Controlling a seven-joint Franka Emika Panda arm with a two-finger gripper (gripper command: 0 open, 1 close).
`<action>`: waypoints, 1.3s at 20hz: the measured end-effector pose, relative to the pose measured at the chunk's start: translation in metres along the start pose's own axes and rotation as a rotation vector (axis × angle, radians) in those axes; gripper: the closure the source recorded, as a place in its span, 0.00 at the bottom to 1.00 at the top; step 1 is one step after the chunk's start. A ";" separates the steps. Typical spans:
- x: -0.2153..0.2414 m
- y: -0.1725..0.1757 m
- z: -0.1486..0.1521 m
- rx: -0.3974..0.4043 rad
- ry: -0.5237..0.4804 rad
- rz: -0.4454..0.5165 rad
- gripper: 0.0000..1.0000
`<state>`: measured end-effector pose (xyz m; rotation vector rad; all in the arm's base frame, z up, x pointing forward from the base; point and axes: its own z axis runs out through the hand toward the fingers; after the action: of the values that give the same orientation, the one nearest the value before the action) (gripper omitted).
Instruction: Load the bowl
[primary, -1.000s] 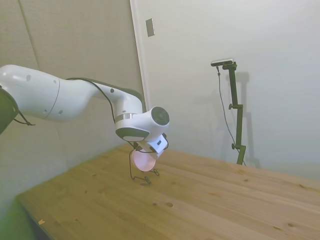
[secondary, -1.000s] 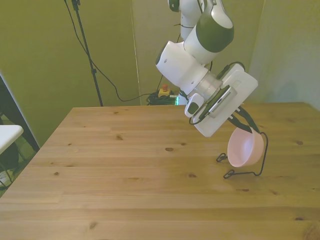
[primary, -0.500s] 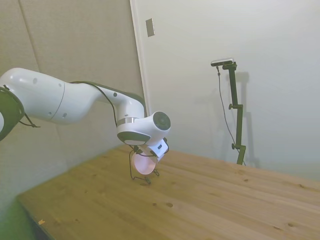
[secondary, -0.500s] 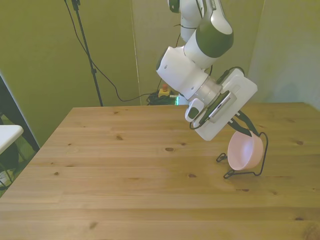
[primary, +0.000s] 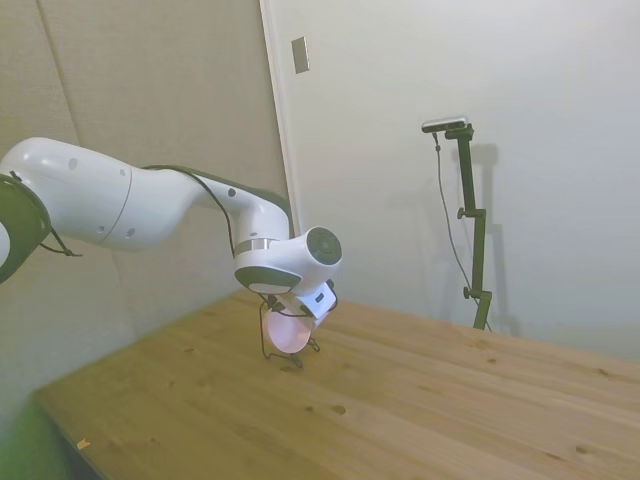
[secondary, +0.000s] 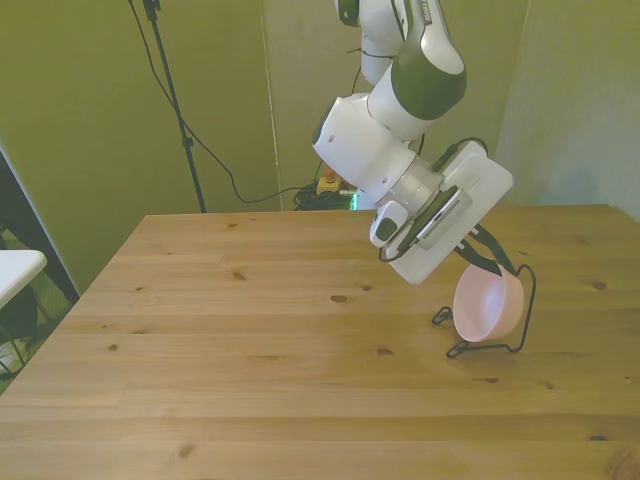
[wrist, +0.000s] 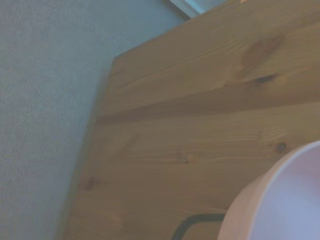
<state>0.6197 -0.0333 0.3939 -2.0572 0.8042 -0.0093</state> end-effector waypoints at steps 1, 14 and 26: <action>0.000 0.003 0.001 -0.002 -0.002 0.002 1.00; -0.005 0.013 -0.001 -0.008 -0.004 0.007 0.00; -0.005 0.008 -0.007 -0.001 0.005 -0.001 0.00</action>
<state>0.6092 -0.0387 0.3937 -2.0596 0.8061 -0.0147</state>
